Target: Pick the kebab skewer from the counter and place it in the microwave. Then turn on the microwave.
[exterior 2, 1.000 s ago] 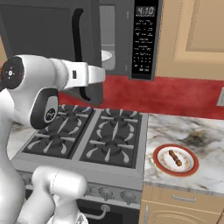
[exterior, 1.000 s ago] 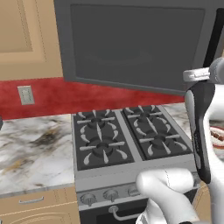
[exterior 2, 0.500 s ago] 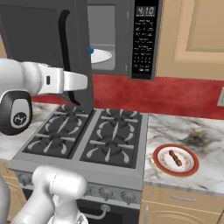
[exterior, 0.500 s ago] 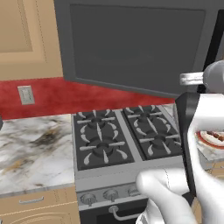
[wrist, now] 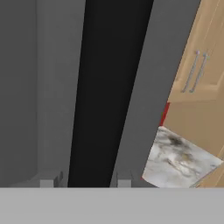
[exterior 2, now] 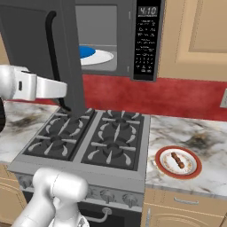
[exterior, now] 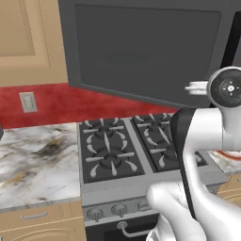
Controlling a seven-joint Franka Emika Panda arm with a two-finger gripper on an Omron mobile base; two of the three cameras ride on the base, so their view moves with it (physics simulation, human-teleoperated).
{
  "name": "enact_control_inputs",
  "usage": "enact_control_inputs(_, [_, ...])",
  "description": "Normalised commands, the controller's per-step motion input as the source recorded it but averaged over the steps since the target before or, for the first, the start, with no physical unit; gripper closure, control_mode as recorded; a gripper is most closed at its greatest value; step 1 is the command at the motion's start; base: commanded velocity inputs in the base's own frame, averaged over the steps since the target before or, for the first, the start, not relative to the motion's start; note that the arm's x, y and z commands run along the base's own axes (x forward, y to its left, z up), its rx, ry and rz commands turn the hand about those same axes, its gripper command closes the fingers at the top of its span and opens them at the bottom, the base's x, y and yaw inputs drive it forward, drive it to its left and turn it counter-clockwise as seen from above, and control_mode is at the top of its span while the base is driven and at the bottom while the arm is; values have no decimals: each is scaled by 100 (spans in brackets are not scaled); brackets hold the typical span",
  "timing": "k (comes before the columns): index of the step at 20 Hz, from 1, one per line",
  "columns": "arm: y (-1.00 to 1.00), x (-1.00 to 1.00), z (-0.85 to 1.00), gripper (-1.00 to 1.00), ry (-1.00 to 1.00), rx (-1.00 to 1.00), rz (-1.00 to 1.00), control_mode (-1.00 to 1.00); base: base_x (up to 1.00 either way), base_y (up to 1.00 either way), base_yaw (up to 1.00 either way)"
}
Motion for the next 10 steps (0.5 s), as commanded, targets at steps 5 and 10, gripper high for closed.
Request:
enact_control_inputs(5, [16, -46, 23, 100, 0, 0, -13, -100, 0, 0, 0])
enact_control_inputs(10, [17, -45, 22, 100, 0, 0, -10, -100, 0, 0, 0])
